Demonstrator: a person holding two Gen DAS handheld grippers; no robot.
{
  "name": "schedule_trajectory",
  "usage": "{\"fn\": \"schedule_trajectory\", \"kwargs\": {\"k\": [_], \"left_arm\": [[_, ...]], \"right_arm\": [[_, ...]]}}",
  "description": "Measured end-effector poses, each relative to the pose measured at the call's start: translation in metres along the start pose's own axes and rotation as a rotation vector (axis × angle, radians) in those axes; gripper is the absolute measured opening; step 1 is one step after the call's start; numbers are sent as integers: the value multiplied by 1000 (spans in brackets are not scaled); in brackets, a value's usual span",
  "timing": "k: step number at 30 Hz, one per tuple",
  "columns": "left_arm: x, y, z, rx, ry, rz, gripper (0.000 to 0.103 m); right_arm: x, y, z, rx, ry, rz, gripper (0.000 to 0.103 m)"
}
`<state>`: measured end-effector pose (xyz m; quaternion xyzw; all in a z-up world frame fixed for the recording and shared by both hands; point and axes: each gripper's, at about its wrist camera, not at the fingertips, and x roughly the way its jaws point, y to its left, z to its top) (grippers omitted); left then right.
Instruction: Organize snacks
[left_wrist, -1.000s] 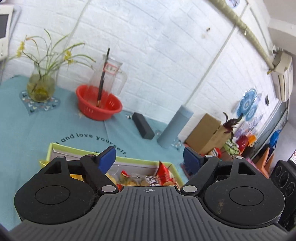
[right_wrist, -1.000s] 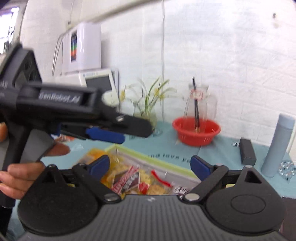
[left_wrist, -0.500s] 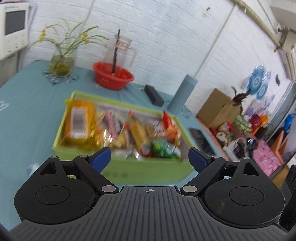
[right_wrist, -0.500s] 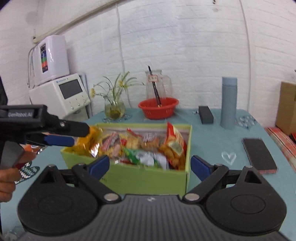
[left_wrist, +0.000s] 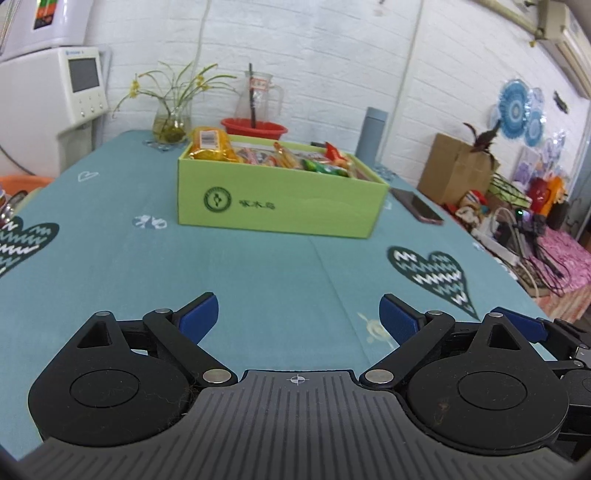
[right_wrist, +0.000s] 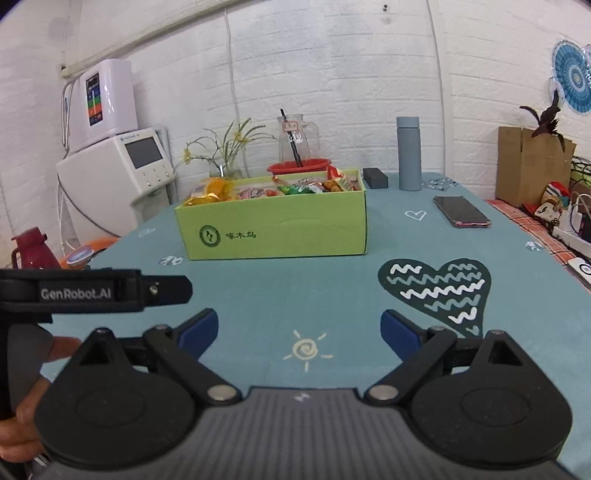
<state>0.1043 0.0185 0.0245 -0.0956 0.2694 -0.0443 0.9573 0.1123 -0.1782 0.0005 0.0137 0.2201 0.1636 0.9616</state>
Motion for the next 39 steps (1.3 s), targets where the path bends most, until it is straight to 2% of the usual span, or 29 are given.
{"fn": "schedule_trajectory", "kwargs": {"k": [2,3,7,10,11,12,14,17,22,30,39], "left_arm": [[-16,-7,-14,21,-15,-3,83],[-25,-10,-21,28,-24,-10,83],[-56,-20,-44,50,-33,-41,86],[-86,-24,-57,53,-86,-22,90],[-95,-22,-60,43,-109,-16,89],[-104,-18,-60,34,-139,11,92],[-112,-11,-57,35,-168,21,92],[-117,1,-48,-4,-191,22,92],[-125,7,-50,14,-225,53,92],[-118,0,-54,54,-199,73,91],[-115,-9,-60,92,-189,50,89]], "right_arm": [[-23,7,-14,6,-31,-48,94],[-35,10,-22,10,-51,-70,103],[-79,17,-50,30,-107,-129,102],[-110,20,-68,41,-168,-178,102],[-115,24,-67,10,-182,-184,103],[-117,28,-65,-17,-189,-196,102],[-118,36,-63,-28,-210,-159,102],[-109,45,-66,-76,-172,-148,102],[-105,41,-70,-76,-163,-185,102],[-119,28,-69,-29,-214,-220,102],[-128,19,-66,54,-227,-160,102]]}}
